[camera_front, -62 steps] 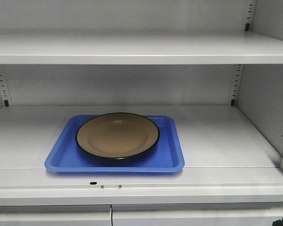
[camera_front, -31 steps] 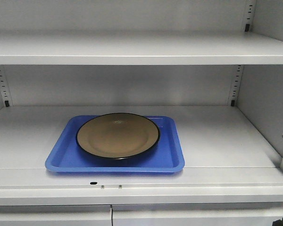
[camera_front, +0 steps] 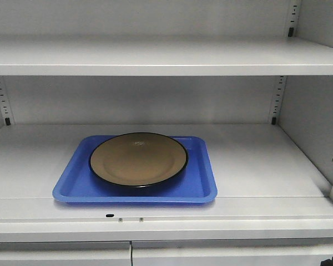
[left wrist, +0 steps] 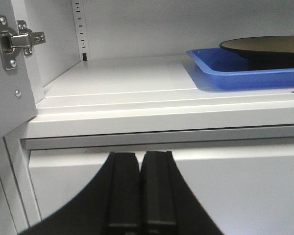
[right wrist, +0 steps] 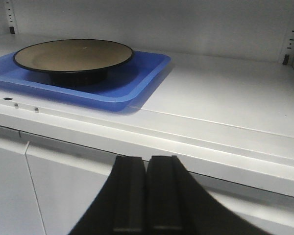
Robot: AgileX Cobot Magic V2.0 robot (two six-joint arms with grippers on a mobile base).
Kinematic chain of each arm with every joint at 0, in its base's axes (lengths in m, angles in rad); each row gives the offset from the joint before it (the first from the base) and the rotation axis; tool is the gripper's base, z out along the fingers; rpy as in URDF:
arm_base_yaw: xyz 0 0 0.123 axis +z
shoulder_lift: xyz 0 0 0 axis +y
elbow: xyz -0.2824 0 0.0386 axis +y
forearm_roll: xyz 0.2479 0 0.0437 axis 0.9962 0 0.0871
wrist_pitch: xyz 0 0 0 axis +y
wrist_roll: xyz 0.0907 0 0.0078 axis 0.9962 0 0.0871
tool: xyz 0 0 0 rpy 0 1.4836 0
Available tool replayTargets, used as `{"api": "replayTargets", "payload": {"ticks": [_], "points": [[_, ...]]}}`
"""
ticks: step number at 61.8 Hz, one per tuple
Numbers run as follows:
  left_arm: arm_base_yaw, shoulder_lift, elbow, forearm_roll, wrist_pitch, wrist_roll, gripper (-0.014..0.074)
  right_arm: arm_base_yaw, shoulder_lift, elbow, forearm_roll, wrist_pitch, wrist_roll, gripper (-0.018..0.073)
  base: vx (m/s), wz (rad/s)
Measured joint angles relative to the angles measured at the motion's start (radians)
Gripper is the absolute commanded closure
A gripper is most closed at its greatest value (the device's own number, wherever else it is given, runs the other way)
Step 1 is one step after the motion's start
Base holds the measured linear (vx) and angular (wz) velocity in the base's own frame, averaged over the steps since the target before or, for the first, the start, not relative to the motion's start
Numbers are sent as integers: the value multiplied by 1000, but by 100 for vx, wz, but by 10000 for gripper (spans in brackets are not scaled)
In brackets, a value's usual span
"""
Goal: Place disk in tray to left cabinet
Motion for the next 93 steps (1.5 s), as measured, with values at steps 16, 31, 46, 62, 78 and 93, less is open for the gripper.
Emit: {"api": "replayTargets", "payload": {"ticks": [16,31,46,62,78,93], "points": [[0,0,0,0,0,0,603,0,0,0,0,0,0,564,0,0],[0,0,0,1,1,0,603,-26,-85,123,14,-29,-51,564,0,0],[0,0,0,1,1,0,603,-205,-372,325,65,-13,-83,564,0,0],[0,0,0,1,7,0,603,-269,-563,327,52,33,-83,564,0,0],[0,0,0,1,8,0,603,-269,-563,327,52,33,-83,564,0,0],[0,0,0,1,8,0,603,-269,-563,327,49,33,-83,564,0,0]]}}
